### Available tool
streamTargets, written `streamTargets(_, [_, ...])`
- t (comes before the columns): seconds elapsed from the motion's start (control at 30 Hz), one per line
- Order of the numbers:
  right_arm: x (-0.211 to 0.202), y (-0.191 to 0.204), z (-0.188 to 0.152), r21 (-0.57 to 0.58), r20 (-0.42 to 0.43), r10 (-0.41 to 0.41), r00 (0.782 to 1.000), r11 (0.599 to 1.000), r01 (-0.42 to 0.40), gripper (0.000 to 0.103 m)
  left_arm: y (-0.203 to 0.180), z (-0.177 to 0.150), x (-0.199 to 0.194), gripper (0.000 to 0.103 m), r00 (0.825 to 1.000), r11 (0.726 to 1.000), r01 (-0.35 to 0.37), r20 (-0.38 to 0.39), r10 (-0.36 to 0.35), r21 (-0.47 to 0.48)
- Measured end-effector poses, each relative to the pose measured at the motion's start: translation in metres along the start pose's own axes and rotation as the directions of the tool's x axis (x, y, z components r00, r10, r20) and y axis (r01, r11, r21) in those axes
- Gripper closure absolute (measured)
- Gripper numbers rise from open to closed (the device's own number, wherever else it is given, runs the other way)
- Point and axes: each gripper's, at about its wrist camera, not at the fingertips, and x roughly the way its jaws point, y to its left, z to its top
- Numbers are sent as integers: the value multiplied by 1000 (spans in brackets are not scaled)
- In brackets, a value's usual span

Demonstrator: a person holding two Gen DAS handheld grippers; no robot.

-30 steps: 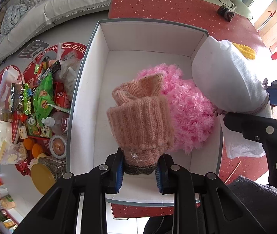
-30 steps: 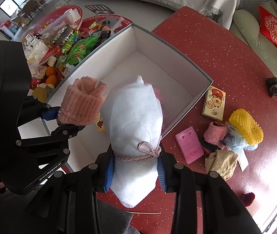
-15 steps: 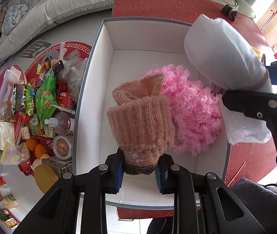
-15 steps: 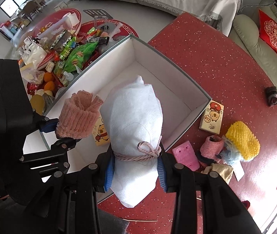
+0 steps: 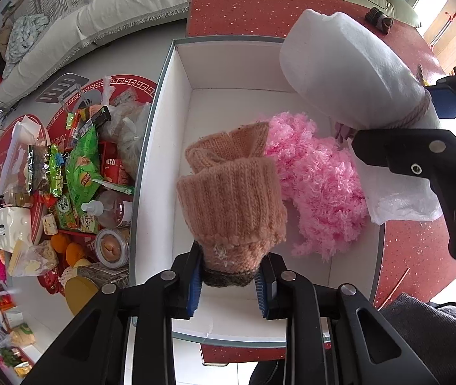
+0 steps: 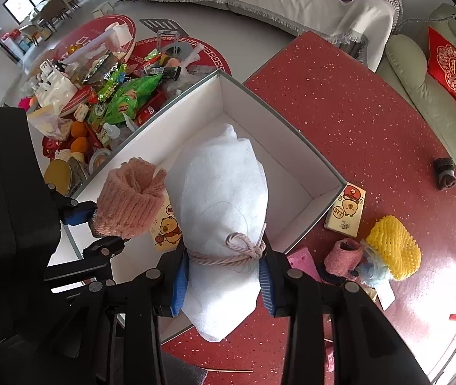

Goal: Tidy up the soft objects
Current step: 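Open both tools to release the mitten and white bag into the box, then grasp the pink foam block with the right tool while the left tool grasps the beige knitted sock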

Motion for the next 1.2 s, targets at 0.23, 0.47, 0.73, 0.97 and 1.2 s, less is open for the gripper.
streamTargets(0.23, [-4, -2, 0, 23, 34, -23, 999, 999, 22, 46, 5, 0, -4, 40, 999, 999, -30, 21, 30, -22])
streamTargets(0.47, [-13, -15, -7, 75, 72, -12, 997, 997, 6, 37, 1, 0, -4, 40, 1000, 1000, -2, 19, 3, -24])
streamTargets(0.73, [-21, -61, -59, 261, 72, -11, 997, 965, -8, 37, -19, -4, -10, 40, 997, 998, 67, 42, -67, -4])
streamTargets(0.97, [-15, -138, -164, 497, -11, -54, 998, 866, 53, 37, -84, 0, -26, 40, 978, 972, 191, 58, -200, 134])
streamTargets(1.2, [-6, -206, -249, 668, -92, -35, 995, 739, 88, 37, -171, 9, -23, 40, 966, 928, 251, -14, -257, 275])
